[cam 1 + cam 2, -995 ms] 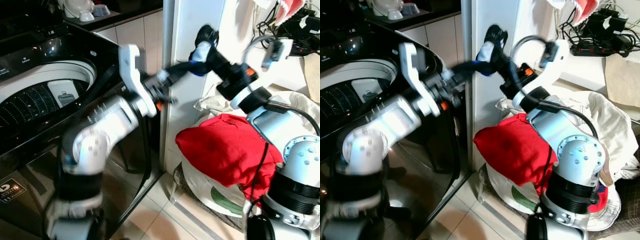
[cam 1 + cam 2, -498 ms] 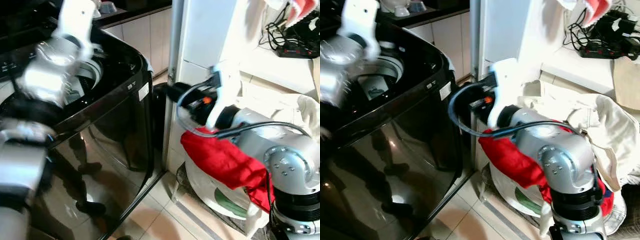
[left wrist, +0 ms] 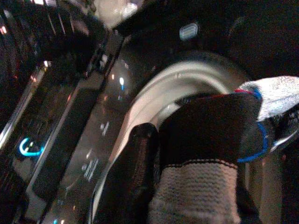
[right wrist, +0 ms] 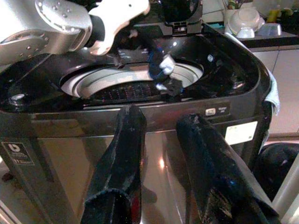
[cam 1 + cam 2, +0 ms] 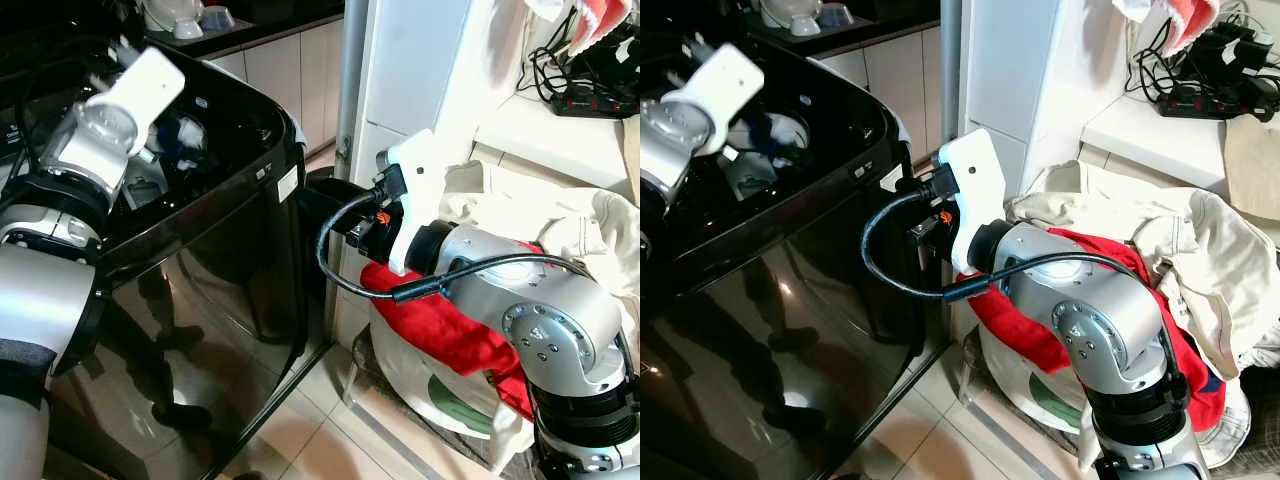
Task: Clothes washing
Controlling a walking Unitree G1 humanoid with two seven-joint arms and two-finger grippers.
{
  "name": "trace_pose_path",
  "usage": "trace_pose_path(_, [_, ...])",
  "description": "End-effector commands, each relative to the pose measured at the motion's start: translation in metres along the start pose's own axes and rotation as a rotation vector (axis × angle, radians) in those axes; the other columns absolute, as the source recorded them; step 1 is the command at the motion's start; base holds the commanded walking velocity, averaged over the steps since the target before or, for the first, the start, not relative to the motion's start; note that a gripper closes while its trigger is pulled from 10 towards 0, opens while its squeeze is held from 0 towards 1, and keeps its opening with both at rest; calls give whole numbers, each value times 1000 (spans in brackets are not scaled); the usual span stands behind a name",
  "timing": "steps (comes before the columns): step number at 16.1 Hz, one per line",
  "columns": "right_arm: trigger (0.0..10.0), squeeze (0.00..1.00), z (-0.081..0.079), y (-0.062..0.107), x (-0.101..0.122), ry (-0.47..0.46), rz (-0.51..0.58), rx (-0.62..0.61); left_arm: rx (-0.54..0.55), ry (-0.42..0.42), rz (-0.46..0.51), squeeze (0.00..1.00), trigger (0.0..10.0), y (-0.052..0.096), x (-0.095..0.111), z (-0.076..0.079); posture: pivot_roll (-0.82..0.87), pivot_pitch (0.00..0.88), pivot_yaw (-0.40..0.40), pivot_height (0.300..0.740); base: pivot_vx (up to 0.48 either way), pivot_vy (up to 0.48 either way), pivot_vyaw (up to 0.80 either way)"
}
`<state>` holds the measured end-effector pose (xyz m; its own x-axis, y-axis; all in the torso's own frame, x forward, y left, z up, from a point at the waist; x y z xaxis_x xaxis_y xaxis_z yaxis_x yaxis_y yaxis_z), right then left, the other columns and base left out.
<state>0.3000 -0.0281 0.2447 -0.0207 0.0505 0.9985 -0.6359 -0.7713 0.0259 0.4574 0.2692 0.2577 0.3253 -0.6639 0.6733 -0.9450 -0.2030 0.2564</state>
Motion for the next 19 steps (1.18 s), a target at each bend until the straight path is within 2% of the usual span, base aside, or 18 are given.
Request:
trace_pose_path(1, [10000, 0, -7, -1, 10, 38, 32, 24, 14, -34, 21, 1000, 10000, 3, 11, -10, -83, 0, 25, 740, 0, 0, 0])
trace_pose_path(5, [10000, 0, -6, -1, 8, 54, 31, 29, 15, -112, -29, 1000, 10000, 3, 5, -15, -80, 0, 21, 740, 0, 0, 0])
trace_pose_path(8, [10000, 0, -5, -1, 6, 57, 19, 31, -25, -146, -51, 1000, 10000, 2, 0, -9, -78, 0, 19, 740, 0, 0, 0])
trace_pose_path(10, [10000, 0, -4, 0, 3, 58, 9, 31, -46, -216, -80, 1000, 10000, 2, -5, -8, -78, 0, 18, 740, 0, 0, 0])
trace_pose_path(12, [10000, 0, -4, 0, 1, 65, -2, 32, -106, -323, -121, 1000, 10000, 3, -11, -3, -78, 0, 20, 740, 0, 0, 0])
trace_pose_path(14, [10000, 0, -4, 1, 0, 68, -6, 33, -153, -373, -142, 1000, 10000, 4, -14, 2, -78, 0, 19, 740, 0, 0, 0])
trace_pose_path(15, [10000, 0, -4, 1, -1, 73, -9, 32, -292, -350, -140, 0, 10000, 5, -15, 21, -77, 0, 18, 740, 0, 0, 0])
trace_pose_path(16, [10000, 0, -4, 1, -1, 75, -11, 32, -315, -402, -157, 0, 10000, 6, -17, 22, -74, 0, 17, 740, 0, 0, 0])
trace_pose_path(19, [10000, 0, -3, 0, -1, 78, -16, 30, -368, -476, -198, 0, 10000, 10, -23, 22, -74, 0, 17, 740, 0, 0, 0])
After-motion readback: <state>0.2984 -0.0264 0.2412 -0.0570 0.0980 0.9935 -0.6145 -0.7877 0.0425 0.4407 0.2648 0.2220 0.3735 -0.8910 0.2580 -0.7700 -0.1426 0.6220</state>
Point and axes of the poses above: a point about 5 cm out from each wrist's last joint towards the gripper, its own y axis pointing back from the gripper into the wrist, its own x axis along the axis of the wrist's last joint, z = x × y, the point moved 5 cm from there along -y, pointing out of the wrist towards the gripper, and after that the axes turned 6 degrees about y, right-handed, at the moved point
